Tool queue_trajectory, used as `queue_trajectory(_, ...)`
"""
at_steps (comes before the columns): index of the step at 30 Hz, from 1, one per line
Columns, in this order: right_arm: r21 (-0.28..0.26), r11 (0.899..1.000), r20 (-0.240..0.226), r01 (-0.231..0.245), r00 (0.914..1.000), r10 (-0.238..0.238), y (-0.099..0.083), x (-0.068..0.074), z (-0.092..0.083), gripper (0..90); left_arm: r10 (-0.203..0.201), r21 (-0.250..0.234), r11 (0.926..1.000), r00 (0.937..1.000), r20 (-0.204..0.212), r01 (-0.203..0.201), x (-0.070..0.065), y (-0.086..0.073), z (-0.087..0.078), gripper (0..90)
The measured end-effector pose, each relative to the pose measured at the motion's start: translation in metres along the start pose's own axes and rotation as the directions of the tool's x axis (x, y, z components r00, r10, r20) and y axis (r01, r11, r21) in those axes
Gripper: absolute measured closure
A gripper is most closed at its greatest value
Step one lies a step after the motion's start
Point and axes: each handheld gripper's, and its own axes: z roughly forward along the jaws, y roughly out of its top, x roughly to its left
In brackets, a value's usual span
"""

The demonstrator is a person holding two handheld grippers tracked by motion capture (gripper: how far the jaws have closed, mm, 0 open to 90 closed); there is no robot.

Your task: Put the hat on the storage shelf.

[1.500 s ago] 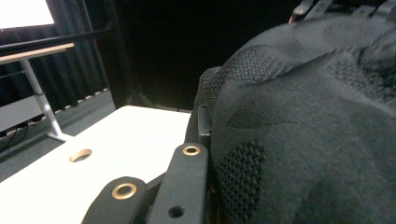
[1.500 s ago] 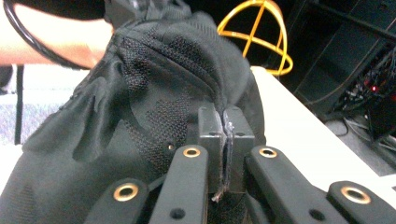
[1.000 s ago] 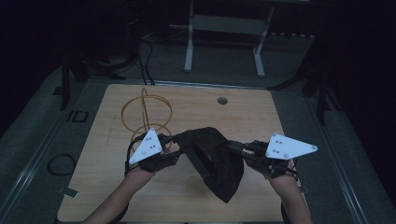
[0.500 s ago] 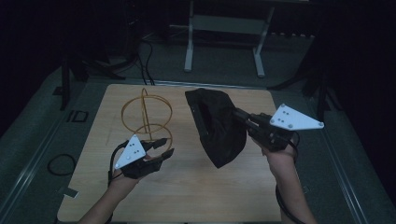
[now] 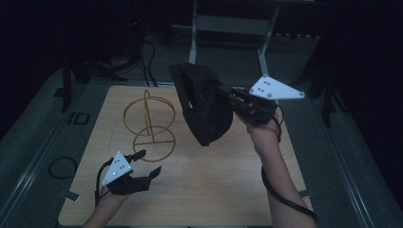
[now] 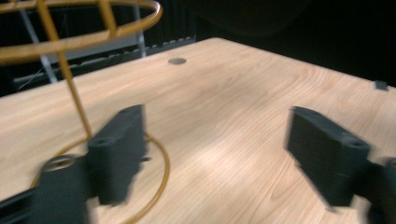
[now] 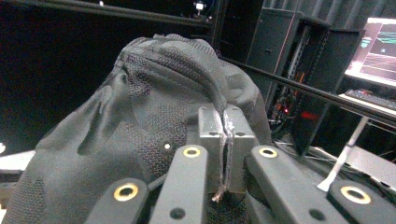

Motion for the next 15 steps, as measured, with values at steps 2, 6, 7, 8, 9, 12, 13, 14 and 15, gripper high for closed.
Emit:
queue_trajectory(2, 0.01, 1.0, -0.009, 0.002, 1.0, -0.001, 0.002, 0.002, 0.011, 88.2, -0.012, 0.003, 0.9999, 0.9999, -0.012, 0.012, 0.0, -0.009, -0.003, 8.9)
queue_trajectory(6, 0.031, 1.0, -0.018, -0.002, 0.9998, 0.002, 0.002, 0.008, 0.03, 88.2, -0.027, 0.019, 0.9994, 0.9979, -0.06, 0.028, -0.003, -0.028, -0.009, 2.5)
queue_trajectory(7, 0.036, 0.999, -0.016, -0.003, 0.9999, 0.003, 0.002, 0.009, 0.035, 88.3, -0.036, 0.018, 0.9991, 0.997, -0.068, 0.038, -0.004, -0.032, -0.011, 2.5)
queue_trajectory(8, 0.039, 0.999, -0.025, -0.009, 0.9996, 0.01, 0.002, 0.01, 0.04, 88.2, -0.041, 0.014, 0.999, 0.9961, -0.078, 0.042, -0.004, -0.037, -0.013, 2.5)
queue_trajectory(9, 0.043, 0.999, -0.028, -0.012, 0.9995, 0.013, 0.001, 0.012, 0.044, 88.2, -0.049, 0.014, 0.9986, 0.9956, -0.079, 0.05, -0.003, -0.041, -0.015, 2.5)
queue_trajectory(12, 0.062, 0.998, -0.04, -0.013, 0.9991, 0.016, -0.001, 0.017, 0.059, 88.2, -0.041, 0.024, 0.9987, 0.9924, -0.116, 0.044, -0.001, -0.049, -0.018, 2.5)
queue_trajectory(13, 0.069, 0.997, -0.041, -0.015, 0.999, 0.018, -0.002, 0.019, 0.064, 88.2, -0.037, 0.019, 0.999, 0.992, -0.12, 0.04, 0.0, -0.052, -0.019, 2.5)
queue_trajectory(14, 0.075, 0.997, -0.05, -0.017, 0.9985, 0.021, -0.003, 0.02, 0.069, 88.2, -0.043, 0.019, 0.9988, 0.991, -0.127, 0.046, 0.001, -0.054, -0.02, 2.5)
queue_trajectory(15, 0.084, 0.996, -0.056, -0.02, 0.9981, 0.025, -0.005, 0.022, 0.074, 88.2, -0.047, 0.018, 0.9986, 0.9904, -0.13, 0.05, 0.003, -0.055, -0.02, 2.5)
